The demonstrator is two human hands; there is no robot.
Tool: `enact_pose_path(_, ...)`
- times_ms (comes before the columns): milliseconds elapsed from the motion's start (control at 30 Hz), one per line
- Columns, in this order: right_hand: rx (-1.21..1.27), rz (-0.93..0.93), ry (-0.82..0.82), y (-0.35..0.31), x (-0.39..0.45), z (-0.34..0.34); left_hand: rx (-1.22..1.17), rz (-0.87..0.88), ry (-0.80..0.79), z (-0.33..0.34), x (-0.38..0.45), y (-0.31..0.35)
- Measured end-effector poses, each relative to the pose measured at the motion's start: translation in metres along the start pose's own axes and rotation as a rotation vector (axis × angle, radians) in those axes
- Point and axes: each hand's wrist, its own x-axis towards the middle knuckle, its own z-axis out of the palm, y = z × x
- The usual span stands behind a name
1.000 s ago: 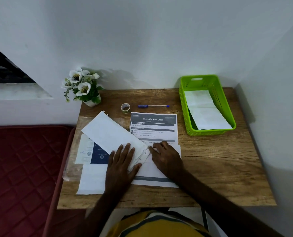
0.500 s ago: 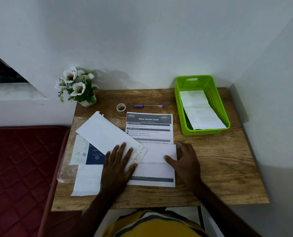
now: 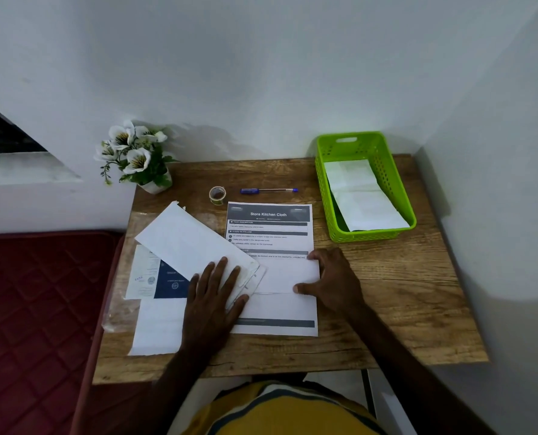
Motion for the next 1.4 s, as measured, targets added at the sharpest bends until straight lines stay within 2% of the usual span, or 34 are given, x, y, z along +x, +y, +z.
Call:
enact_pose_path(233,0.009,0.025,-0.017,-0.006,0.001,-0.002,0.010,-0.002,-0.002,0.000,0.000,0.001)
enact_pose_path(300,0.106,0.065,-0.042,-0.005,-0.001,-0.001,0.009,-0.007,-0.005,0.000,0.000,0.001)
enact_pose_path(400,0.402,0.110,-0.068,0.000,-0.003,0.002,0.000,-0.015,0.007,0.000,0.001,0.002)
enact_pose_path(500,0.490,0.136,-0.077,0.000,-0.009,-0.001,-0.037,-0.038,0.039,0.001,0.001,0.003)
enact_pose_path(667,0.598,0.234,0.064,0.000,-0.024,-0.024,-0.063,-0.073,0.071,0.003,0.002,0.005)
enact_pose_path(867,0.776,0.223,0.224,0.005,-0.045,-0.057,-0.024,-0.050,0.110,0.003,0.003,0.006)
enact_pose_path(1000,0.912,0.277,0.200,0.004,-0.051,-0.063,-0.028,-0.066,0.112,0.004,0.003,0.006)
enact_pose_path(1200,0.675,0.272,-0.021,0.008,-0.049,-0.043,-0.015,-0.003,0.169,0.008,0.002,0.002)
enact_pose_path(1400,0.622,0.297,-0.047,0.014,-0.046,-0.033,-0.042,-0.002,0.178,0.006,0.001,0.004)
